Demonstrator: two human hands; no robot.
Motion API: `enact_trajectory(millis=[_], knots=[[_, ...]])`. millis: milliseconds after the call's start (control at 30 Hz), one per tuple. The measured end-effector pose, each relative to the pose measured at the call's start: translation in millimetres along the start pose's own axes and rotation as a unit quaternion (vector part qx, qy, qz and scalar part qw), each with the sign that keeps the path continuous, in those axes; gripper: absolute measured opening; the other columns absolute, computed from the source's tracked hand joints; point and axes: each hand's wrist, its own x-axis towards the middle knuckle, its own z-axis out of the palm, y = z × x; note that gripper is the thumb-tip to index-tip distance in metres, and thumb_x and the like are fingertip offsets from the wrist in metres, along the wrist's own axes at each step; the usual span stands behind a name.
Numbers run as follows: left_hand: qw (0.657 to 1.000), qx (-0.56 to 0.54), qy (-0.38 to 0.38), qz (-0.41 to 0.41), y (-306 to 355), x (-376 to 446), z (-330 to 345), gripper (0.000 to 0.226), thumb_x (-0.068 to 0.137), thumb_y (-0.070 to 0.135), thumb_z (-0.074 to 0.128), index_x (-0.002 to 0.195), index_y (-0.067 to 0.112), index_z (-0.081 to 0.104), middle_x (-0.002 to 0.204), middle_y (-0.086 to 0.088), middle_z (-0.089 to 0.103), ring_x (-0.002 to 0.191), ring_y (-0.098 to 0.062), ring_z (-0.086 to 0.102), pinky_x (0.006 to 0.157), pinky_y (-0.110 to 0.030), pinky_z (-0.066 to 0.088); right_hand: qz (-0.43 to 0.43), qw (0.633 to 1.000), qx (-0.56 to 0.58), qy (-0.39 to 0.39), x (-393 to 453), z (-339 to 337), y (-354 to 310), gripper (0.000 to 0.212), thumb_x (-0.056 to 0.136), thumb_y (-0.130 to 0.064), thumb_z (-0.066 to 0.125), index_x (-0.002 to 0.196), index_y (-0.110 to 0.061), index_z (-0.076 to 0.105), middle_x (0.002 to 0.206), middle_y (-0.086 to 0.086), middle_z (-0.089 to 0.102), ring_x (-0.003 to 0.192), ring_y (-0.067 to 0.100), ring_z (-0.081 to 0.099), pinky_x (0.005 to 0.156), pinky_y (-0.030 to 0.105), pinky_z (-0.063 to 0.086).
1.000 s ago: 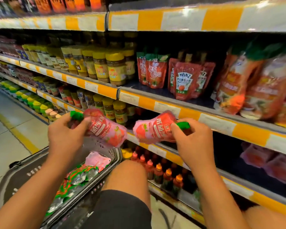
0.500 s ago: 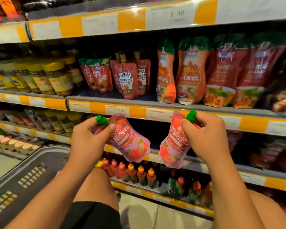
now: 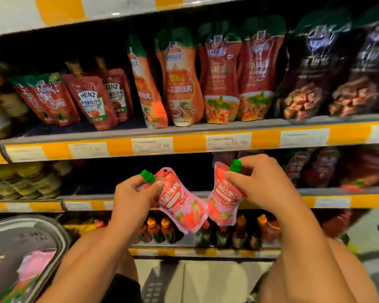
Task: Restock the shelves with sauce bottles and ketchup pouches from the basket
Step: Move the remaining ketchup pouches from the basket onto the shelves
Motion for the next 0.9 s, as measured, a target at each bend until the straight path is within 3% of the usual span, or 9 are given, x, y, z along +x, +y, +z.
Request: enact_trajectory(millis=[100,233,367,500,567,633,700,800,900], knots=[[0.998,-0.005,-0.009,-0.054,-10.3,7.7,19.2,0.014,0.091,0.027,0.079,0.085,0.015,0.075,0.084,-0.01,0.077,0.077,-0.023,0.076,0.061,-0.032,0.057,0.039,0.999,0.02,-0.031,-2.3,0.1,23.8,0.027,0.09,-0.039,0.074,0.069,-0.023,0.067,0.069,-0.005,0.067,0.064,0.008,0.062,0.056,0.036,0.048],[0.995,-0.014,-0.019,-0.102,-17.4,21.1,45.5,0.024,0.091,0.03,0.079,0.079,0.01,0.073,0.082,-0.015,0.075,0.071,-0.022,0.072,0.063,-0.038,0.057,0.12,0.991,0.058,0.025,4.9,7.3,47.8,0.031,0.09,-0.032,0.077,0.067,-0.017,0.065,0.065,-0.005,0.065,0.059,0.008,0.059,0.05,0.028,0.04],[0.989,-0.032,-0.012,-0.143,-12.9,37.0,68.3,0.019,0.091,0.025,0.078,0.076,0.013,0.076,0.081,-0.012,0.077,0.068,-0.02,0.073,0.065,-0.04,0.06,0.172,0.97,0.116,0.125,16.3,9.0,58.6,0.044,0.084,-0.031,0.082,0.069,0.004,0.059,0.064,0.016,0.06,0.058,0.023,0.055,0.054,0.037,0.043],[0.983,-0.07,0.01,-0.171,-3.8,50.6,86.0,0.005,0.09,0.006,0.071,0.087,0.002,0.07,0.069,-0.012,0.073,0.059,-0.025,0.07,0.061,-0.041,0.058,0.211,0.947,0.152,0.186,28.2,9.9,62.0,0.025,0.078,-0.024,0.082,0.063,-0.013,0.064,0.066,0.005,0.068,0.065,0.022,0.067,0.055,0.036,0.05],[0.977,-0.089,0.042,-0.189,1.4,58.2,91.2,0.003,0.088,-0.003,0.067,0.089,0.0,0.067,0.065,-0.009,0.071,0.054,-0.02,0.066,0.062,-0.039,0.055,0.223,0.935,0.175,0.211,34.1,10.0,61.5,0.015,0.077,-0.02,0.079,0.07,-0.011,0.069,0.069,0.003,0.07,0.066,0.022,0.067,0.056,0.033,0.051],[0.97,-0.115,0.063,-0.206,7.8,66.1,95.0,0.016,0.086,-0.012,0.062,0.092,0.001,0.065,0.076,-0.013,0.072,0.054,-0.016,0.066,0.058,-0.035,0.058,0.237,0.916,0.212,0.246,39.2,9.6,60.2,0.008,0.074,-0.014,0.074,0.076,-0.007,0.07,0.073,0.006,0.071,0.068,0.025,0.068,0.054,0.03,0.049],[0.967,-0.14,0.077,-0.198,13.1,73.8,97.7,0.025,0.086,-0.015,0.062,0.101,0.005,0.065,0.091,-0.013,0.074,0.06,-0.014,0.07,0.057,-0.034,0.061,0.244,0.893,0.261,0.274,43.5,8.9,57.8,0.009,0.073,-0.009,0.07,0.081,-0.006,0.069,0.078,0.006,0.072,0.071,0.026,0.068,0.058,0.033,0.054],[0.969,-0.172,0.081,-0.159,19.0,80.9,100.5,0.034,0.09,-0.002,0.071,0.121,0.013,0.069,0.105,-0.005,0.078,0.081,-0.014,0.074,0.057,-0.034,0.062,0.236,0.865,0.319,0.308,47.9,8.6,53.0,0.02,0.075,-0.004,0.067,0.094,-0.009,0.073,0.092,0.0,0.075,0.083,0.021,0.07,0.074,0.039,0.062],[0.968,-0.193,0.082,-0.135,24.0,85.1,101.6,0.042,0.09,0.008,0.075,0.131,0.018,0.067,0.116,-0.002,0.077,0.104,-0.019,0.072,0.064,-0.036,0.062,0.218,0.843,0.35,0.347,52.4,10.2,48.1,0.028,0.08,-0.005,0.069,0.106,-0.015,0.074,0.109,-0.006,0.075,0.099,0.015,0.068,0.074,0.018,0.051]])
